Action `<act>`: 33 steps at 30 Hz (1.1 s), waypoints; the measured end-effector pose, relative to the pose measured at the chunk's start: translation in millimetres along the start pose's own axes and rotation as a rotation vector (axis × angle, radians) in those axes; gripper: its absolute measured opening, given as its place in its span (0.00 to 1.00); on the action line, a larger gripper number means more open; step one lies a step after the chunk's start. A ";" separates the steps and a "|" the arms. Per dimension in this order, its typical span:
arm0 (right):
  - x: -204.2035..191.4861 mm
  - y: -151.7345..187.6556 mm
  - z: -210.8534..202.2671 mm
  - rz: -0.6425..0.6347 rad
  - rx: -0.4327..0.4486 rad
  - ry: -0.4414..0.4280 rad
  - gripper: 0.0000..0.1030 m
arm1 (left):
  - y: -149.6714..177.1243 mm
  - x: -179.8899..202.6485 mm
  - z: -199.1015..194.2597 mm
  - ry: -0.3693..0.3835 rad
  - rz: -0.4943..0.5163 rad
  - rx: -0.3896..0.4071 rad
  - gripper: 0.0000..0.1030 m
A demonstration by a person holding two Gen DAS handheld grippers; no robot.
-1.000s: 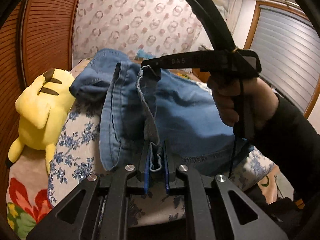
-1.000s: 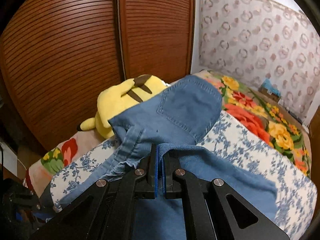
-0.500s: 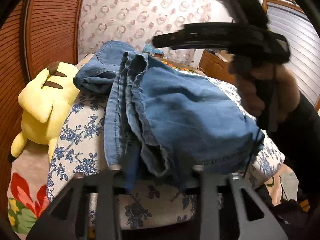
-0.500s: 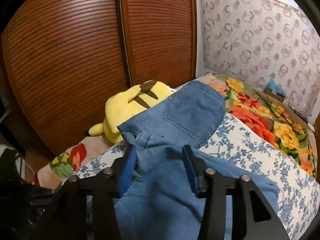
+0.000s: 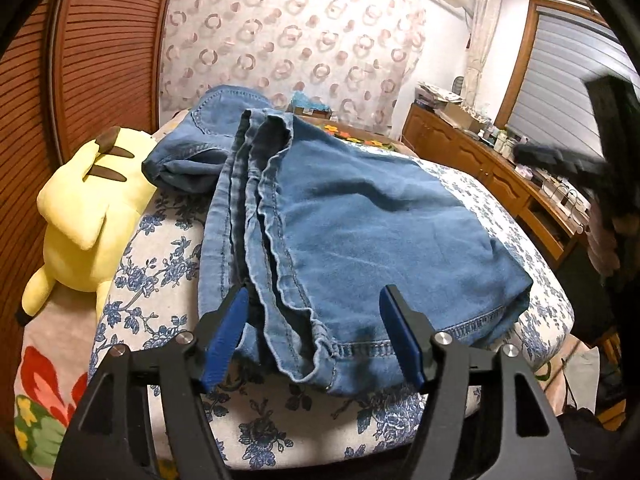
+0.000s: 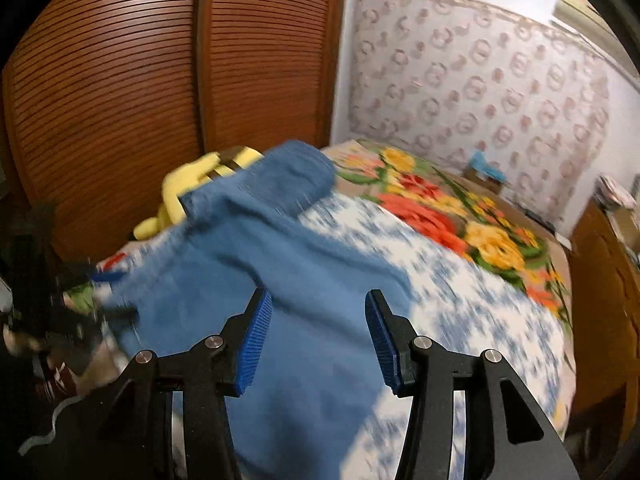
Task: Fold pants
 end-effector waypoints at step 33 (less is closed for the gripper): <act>-27.8 122.6 -31.7 0.088 -0.109 -0.025 0.02 | 12.0 7.0 13.3 -0.023 0.003 -0.027 0.67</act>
Point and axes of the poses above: each gripper's, at about its wrist camera, not at the fingertips, and z roughly the way its jaws point, x to its right, y to its underside, the point moved 6 cm from there along z, roughly the way its jaws point, and after that the axes turned 1 degree about -x, right-handed, at the moved point
